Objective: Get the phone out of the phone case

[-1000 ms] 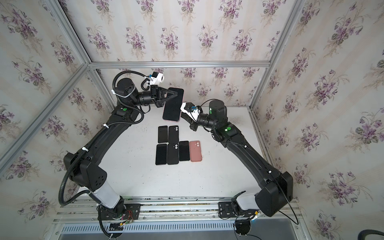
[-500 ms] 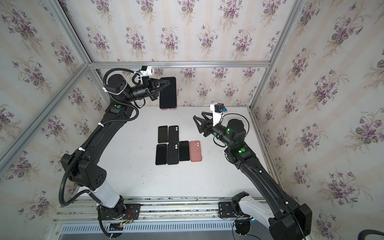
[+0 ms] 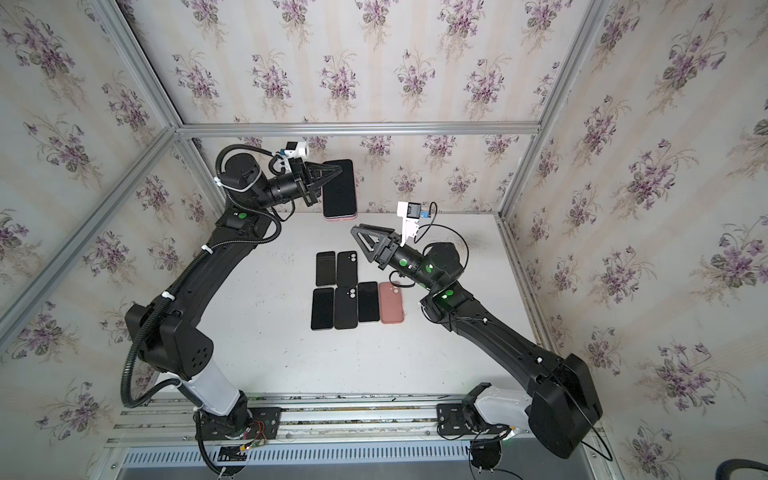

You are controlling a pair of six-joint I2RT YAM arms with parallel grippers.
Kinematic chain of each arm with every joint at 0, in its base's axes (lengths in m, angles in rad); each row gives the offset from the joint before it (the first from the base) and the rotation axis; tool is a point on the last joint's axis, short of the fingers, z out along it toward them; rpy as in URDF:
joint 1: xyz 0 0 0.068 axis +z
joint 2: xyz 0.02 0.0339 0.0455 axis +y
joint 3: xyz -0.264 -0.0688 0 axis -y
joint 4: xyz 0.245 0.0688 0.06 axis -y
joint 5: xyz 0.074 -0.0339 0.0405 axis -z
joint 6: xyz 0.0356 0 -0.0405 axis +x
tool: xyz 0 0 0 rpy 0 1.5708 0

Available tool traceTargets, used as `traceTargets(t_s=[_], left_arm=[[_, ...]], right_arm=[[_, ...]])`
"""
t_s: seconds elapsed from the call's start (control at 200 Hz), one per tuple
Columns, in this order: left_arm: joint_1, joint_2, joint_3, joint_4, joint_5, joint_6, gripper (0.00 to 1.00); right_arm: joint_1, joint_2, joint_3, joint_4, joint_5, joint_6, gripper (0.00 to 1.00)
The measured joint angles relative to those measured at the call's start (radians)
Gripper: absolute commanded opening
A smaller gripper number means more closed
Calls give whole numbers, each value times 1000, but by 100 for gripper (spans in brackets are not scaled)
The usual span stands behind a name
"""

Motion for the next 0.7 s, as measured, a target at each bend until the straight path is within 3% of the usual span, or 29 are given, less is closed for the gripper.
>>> traceTargets(t_s=[0.7], left_arm=[[-12,-32,-31,-11,-5,21,0]], right_arm=[[17,53,0,82,76,46,47]])
